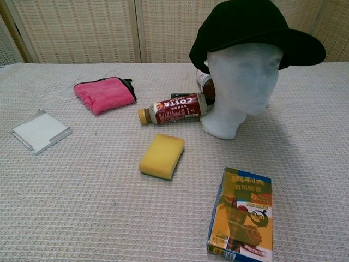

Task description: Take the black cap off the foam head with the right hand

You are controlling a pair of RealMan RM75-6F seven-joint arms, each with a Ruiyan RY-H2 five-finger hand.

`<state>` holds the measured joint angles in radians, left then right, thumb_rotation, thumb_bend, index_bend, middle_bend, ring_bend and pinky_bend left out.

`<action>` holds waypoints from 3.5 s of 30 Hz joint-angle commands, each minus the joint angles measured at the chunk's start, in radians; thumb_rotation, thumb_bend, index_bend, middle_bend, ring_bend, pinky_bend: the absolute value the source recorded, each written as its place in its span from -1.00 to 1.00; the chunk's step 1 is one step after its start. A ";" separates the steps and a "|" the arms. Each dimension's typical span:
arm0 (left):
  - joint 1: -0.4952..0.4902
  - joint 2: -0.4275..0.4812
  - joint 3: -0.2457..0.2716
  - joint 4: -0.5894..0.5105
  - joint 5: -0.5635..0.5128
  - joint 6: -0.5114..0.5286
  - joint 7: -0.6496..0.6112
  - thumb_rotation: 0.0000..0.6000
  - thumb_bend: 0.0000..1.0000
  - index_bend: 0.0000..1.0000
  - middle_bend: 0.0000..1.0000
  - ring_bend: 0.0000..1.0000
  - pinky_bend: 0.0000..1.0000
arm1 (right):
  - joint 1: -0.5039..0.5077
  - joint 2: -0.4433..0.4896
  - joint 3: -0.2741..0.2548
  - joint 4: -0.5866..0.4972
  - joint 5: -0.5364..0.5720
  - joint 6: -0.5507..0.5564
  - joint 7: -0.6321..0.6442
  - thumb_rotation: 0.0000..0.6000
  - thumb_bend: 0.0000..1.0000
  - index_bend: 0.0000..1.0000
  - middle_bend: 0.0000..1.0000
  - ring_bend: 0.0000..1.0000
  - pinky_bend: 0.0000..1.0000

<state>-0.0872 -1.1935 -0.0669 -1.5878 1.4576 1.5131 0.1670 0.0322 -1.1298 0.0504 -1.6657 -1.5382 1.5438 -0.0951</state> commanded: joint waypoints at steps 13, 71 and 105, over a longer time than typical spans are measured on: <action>-0.006 0.001 0.006 -0.001 0.001 -0.018 -0.008 1.00 -0.66 -0.64 -0.63 -0.72 -0.68 | 0.014 -0.010 -0.004 0.000 -0.033 -0.009 -0.004 1.00 -0.99 -0.65 -0.41 -0.46 -0.36; 0.034 0.052 0.024 -0.024 0.023 0.013 -0.071 1.00 -0.66 -0.62 -0.63 -0.72 -0.68 | 0.467 -0.393 0.273 0.120 0.003 -0.115 -0.049 1.00 -0.08 0.66 0.50 0.87 1.00; 0.014 0.040 0.019 -0.026 0.030 -0.009 -0.052 1.00 -0.66 -0.62 -0.63 -0.72 -0.68 | 0.482 -0.079 0.316 0.177 0.109 -0.221 -0.040 1.00 -0.02 0.74 0.57 0.90 1.00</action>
<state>-0.0733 -1.1538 -0.0477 -1.6134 1.4879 1.5038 0.1145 0.5621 -1.2791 0.4168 -1.4496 -1.3995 1.3346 -0.1717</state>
